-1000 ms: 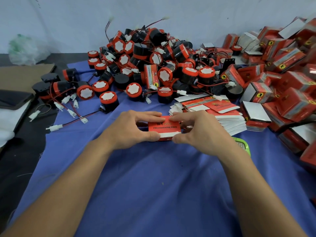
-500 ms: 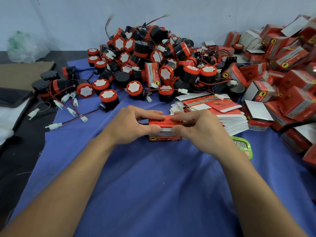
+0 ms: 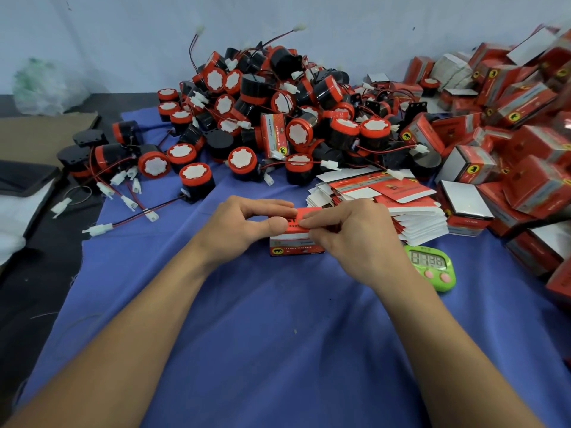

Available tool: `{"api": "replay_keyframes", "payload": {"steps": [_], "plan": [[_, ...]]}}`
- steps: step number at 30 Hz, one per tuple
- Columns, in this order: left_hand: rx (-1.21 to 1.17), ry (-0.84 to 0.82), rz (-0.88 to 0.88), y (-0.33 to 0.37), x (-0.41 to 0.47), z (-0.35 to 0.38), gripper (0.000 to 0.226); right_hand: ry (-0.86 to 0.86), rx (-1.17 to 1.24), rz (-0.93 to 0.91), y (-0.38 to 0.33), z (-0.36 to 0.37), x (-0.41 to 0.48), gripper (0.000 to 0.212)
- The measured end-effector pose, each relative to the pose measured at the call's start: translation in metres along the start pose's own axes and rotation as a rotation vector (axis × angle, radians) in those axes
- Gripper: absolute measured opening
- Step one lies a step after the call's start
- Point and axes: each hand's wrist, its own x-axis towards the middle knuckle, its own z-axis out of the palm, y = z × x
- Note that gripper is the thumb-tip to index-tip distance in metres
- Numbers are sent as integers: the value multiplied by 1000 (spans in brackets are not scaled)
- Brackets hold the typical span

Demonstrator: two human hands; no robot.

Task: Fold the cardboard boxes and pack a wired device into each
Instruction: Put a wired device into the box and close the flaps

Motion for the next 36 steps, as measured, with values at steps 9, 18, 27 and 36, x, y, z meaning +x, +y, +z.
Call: {"api": "replay_keyframes", "payload": {"steps": [9,18,27,36], "plan": [[-30,-7,-29,-3,2,4,26,-30,85,44,1,-5,-2,13],[31,88,-33,2,1,20,27,-39,378,161,4,2,-6,14],[66,159,-76,6,-1,33,28,199,814,321,2,31,-13,42],[222,175,-82,16,-5,36,38,-68,114,211,-5,18,-19,58]]}}
